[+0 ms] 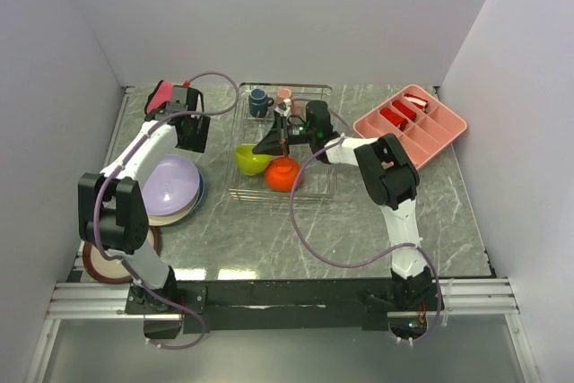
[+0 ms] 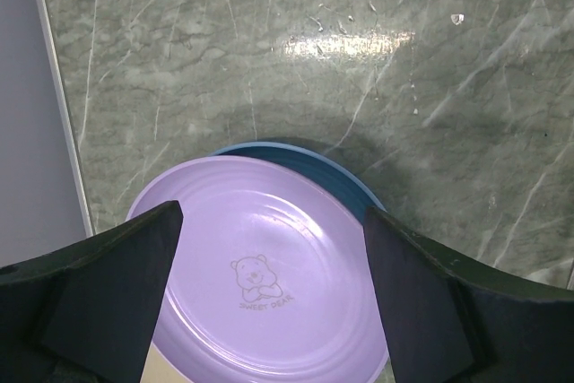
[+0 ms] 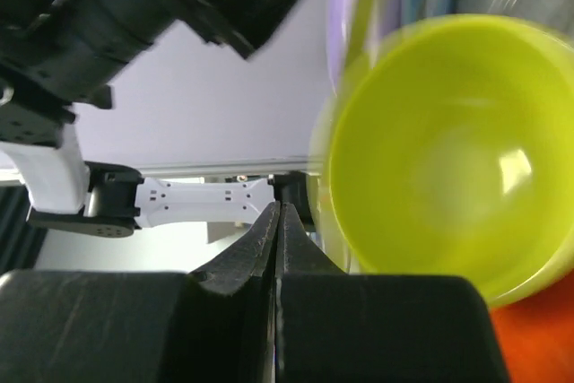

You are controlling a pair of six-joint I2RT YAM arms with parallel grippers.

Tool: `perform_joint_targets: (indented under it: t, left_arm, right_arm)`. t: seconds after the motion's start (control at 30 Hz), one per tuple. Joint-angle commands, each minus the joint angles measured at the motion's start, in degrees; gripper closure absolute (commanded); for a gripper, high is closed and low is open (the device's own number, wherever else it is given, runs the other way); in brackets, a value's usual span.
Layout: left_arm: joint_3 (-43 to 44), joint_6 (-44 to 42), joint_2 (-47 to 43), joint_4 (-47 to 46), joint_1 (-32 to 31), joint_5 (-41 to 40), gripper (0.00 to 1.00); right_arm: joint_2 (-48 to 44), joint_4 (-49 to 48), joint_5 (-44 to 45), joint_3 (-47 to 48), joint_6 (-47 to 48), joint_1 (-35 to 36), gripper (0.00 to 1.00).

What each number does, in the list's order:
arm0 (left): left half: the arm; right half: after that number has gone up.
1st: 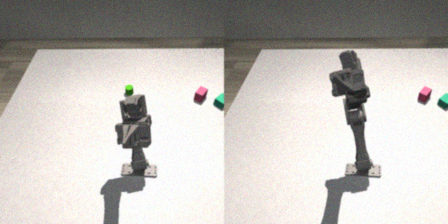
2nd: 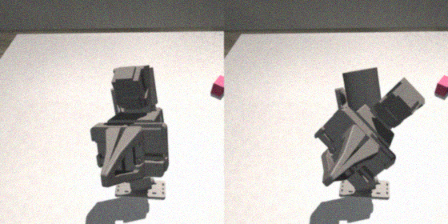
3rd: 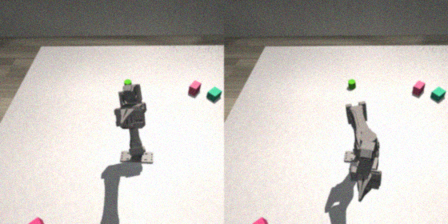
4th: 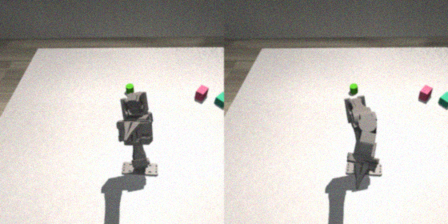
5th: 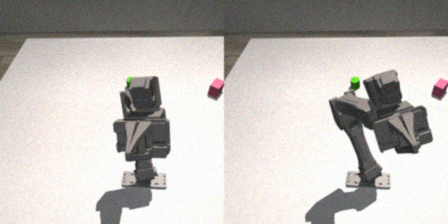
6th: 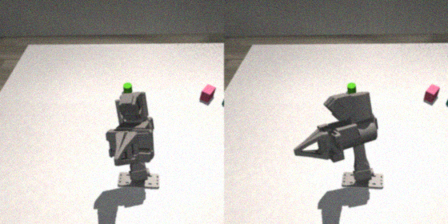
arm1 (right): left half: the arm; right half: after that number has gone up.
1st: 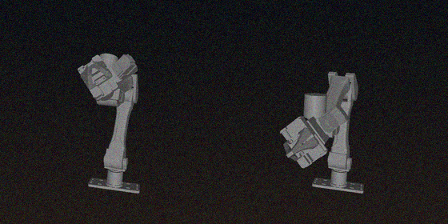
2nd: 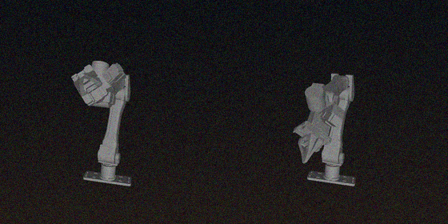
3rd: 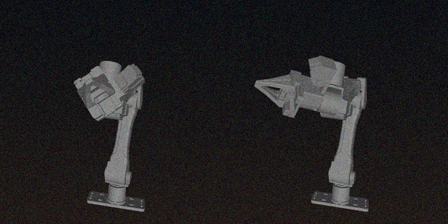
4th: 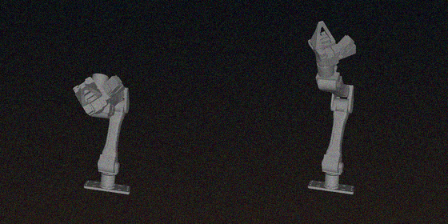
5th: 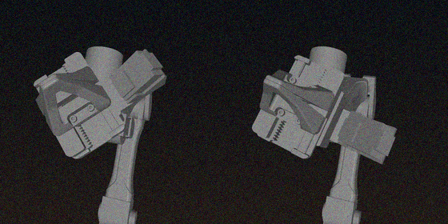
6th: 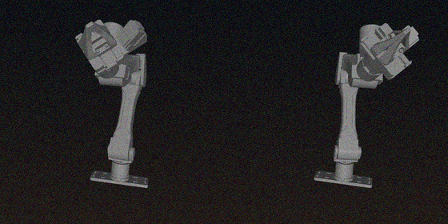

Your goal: Load the mixed dishes into the dish rack

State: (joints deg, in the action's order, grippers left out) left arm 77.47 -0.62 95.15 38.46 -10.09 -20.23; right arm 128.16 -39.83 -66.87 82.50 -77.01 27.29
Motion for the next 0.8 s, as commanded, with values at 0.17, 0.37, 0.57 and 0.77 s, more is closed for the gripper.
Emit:
perform_joint_targets:
  t: [0.17, 0.37, 0.57, 0.77]
  left_arm:
    - [2.33, 0.27, 0.47, -0.93, -0.02, 1.24, 0.12]
    - [1.98, 2.47, 0.47, -1.98, -0.20, 1.95, 0.12]
    - [2.07, 2.91, -0.49, -2.86, -0.28, 1.95, 0.11]
    - [1.72, 3.08, -1.90, -3.13, -0.28, 1.86, 0.07]
  right_arm:
    - [-1.06, -3.50, -0.97, -1.64, 2.03, -1.62, 1.00]
    - [-8.44, 23.94, -0.37, 8.18, 35.54, -2.24, 0.68]
    - [-13.80, 70.05, 19.92, 20.51, 86.91, 3.73, 0.53]
    - [-15.66, 83.76, 28.62, 18.49, 109.25, 10.15, 0.48]
